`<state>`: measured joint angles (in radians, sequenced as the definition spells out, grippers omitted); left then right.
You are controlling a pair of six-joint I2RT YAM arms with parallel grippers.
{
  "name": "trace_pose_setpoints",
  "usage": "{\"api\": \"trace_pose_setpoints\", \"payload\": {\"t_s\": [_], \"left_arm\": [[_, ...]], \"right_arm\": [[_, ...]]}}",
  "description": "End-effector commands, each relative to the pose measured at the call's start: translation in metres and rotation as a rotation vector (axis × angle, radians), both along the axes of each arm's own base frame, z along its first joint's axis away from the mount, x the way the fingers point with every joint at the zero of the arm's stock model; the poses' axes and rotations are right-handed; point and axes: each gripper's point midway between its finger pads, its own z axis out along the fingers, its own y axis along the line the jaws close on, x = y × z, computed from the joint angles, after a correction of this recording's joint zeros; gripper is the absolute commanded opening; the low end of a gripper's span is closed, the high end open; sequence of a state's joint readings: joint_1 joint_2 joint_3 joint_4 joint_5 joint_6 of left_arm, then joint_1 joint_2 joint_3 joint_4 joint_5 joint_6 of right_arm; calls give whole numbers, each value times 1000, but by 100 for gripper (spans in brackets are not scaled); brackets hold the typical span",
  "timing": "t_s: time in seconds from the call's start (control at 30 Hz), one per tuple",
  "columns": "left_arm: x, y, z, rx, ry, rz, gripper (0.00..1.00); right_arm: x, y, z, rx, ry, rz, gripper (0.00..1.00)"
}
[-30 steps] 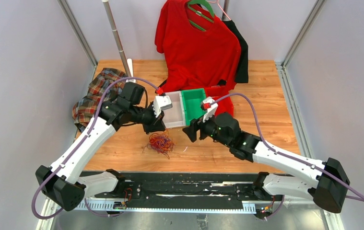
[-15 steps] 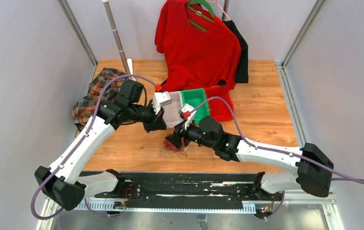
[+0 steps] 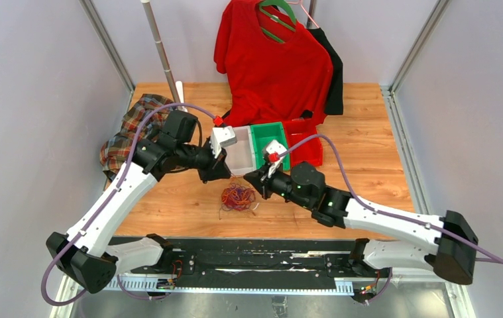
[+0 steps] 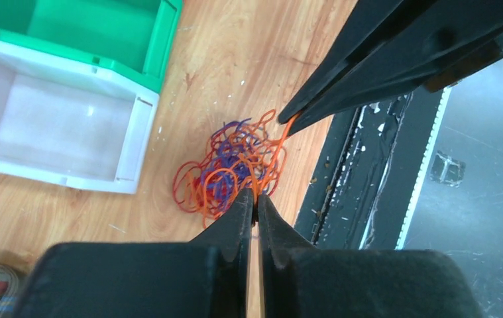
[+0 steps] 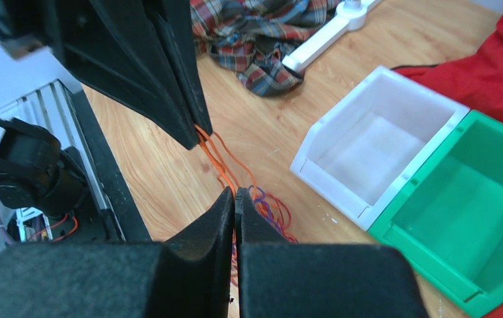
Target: Untangle the cables
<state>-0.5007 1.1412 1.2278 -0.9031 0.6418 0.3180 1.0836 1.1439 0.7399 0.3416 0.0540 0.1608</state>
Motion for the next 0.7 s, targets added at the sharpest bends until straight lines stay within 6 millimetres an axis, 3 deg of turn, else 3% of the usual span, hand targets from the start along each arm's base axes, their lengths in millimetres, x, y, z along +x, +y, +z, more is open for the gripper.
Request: {"api": "trace_pose_setpoints", "payload": {"t_s": [0.0, 0.1, 0.2, 0.47, 0.6, 0.67], "left_arm": [[4, 10, -10, 55, -39, 20, 21], [8, 16, -24, 106, -47, 25, 71], [2, 15, -20, 98, -52, -15, 97], [-25, -3, 28, -75, -178, -230, 98], [-28, -12, 34, -114, -173, -288, 100], [-26, -15, 35, -120, -164, -295, 94]], "right_arm": [[-1, -23, 14, -3, -37, -46, 1], [-7, -26, 26, 18, -41, -19, 1], [-13, -24, 36, 25, -43, 23, 1], [-16, -13, 56, 35, -37, 80, 1], [-20, -5, 76, 88, -27, 122, 1], [-24, -1, 83, 110, -19, 152, 1]]}}
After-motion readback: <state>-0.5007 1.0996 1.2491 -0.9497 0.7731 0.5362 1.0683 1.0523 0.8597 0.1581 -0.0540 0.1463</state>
